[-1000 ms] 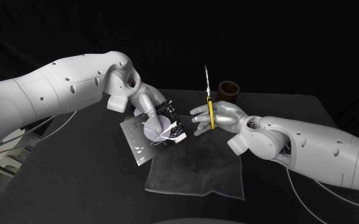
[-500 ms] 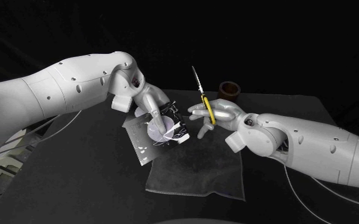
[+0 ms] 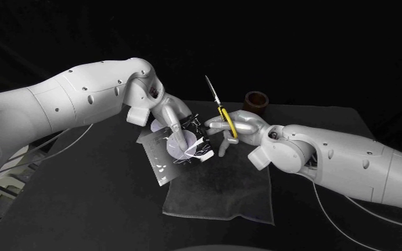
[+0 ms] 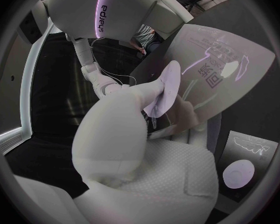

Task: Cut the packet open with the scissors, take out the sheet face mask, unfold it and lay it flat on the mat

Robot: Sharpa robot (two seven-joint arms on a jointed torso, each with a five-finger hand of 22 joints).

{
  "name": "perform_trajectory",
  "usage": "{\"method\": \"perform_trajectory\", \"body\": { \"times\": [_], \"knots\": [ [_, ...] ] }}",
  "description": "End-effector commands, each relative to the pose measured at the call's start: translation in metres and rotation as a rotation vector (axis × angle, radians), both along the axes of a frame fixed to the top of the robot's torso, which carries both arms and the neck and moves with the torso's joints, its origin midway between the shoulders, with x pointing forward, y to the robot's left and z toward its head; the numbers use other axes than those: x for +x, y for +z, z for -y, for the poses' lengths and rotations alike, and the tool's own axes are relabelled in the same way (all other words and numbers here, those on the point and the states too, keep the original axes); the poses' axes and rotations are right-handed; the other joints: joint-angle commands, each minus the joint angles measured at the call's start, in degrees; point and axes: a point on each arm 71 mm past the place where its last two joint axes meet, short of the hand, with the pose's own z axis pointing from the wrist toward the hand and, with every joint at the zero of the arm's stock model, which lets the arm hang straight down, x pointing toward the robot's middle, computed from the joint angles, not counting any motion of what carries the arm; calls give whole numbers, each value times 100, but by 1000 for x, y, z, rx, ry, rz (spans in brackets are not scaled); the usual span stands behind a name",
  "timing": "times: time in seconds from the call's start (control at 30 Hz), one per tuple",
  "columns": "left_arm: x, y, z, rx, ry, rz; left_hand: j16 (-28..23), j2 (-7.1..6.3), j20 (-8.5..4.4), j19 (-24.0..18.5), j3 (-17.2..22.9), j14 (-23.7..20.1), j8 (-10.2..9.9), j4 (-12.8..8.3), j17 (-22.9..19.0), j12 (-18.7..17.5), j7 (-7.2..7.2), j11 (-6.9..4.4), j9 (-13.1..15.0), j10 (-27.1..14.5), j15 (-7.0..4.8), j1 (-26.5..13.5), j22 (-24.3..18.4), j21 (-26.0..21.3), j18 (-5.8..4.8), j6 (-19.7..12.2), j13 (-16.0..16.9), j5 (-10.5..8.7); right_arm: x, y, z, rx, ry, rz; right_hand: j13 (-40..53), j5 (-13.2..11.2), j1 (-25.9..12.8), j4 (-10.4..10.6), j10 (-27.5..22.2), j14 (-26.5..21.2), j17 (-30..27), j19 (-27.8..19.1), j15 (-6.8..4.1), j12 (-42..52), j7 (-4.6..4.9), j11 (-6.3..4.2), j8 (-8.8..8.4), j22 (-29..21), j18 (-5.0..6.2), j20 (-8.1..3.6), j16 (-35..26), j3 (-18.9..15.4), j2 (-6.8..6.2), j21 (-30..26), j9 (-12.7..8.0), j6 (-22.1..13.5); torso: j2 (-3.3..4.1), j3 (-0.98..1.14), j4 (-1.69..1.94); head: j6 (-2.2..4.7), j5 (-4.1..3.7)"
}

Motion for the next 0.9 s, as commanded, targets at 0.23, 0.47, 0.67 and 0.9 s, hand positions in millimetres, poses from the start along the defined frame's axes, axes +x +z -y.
{"method": "perform_trajectory", "body": {
  "times": [0.23,0.47,0.67,0.9],
  "knots": [
    [-7,0,3,-3,-106,-54,-31,51,0,-51,27,18,25,-4,10,36,9,-9,249,26,-38,-2,6,42,69,38,7,19,-5,-1,-10,-18,92,-15,8,-9,-160,-18,-39,1127,52,657,-256,35,48,1,-20,72,835,-658,713,-154,118,110,19,-24,3,-7,4,-14,9],
    [-5,0,3,-2,-103,-53,-31,51,0,-51,27,18,25,-4,10,36,9,-9,249,26,-38,-2,6,42,69,38,7,19,-13,0,-16,-8,130,-19,30,-8,-261,-34,102,1094,40,592,-287,154,-7,-49,63,154,850,-666,796,-142,166,213,62,97,4,-1,5,-20,16],
    [-4,0,3,0,-98,-52,-31,51,0,-51,27,18,25,-4,10,36,9,-9,249,26,-38,-2,6,42,69,38,7,19,-18,2,-18,3,144,-19,32,-7,-248,-61,141,1091,50,574,-300,187,-26,-67,90,180,854,-673,830,-128,202,247,74,141,1,5,-4,-29,29],
    [-3,0,3,5,-90,-47,-31,52,1,-53,29,17,21,-6,13,36,10,-9,257,24,-38,-4,7,45,69,36,8,19,-20,3,-19,7,143,-18,44,-7,-157,-102,327,1081,42,531,-355,299,-101,-140,165,250,864,-711,894,8,250,335,101,289,0,7,-4,-31,24]
  ]
}}
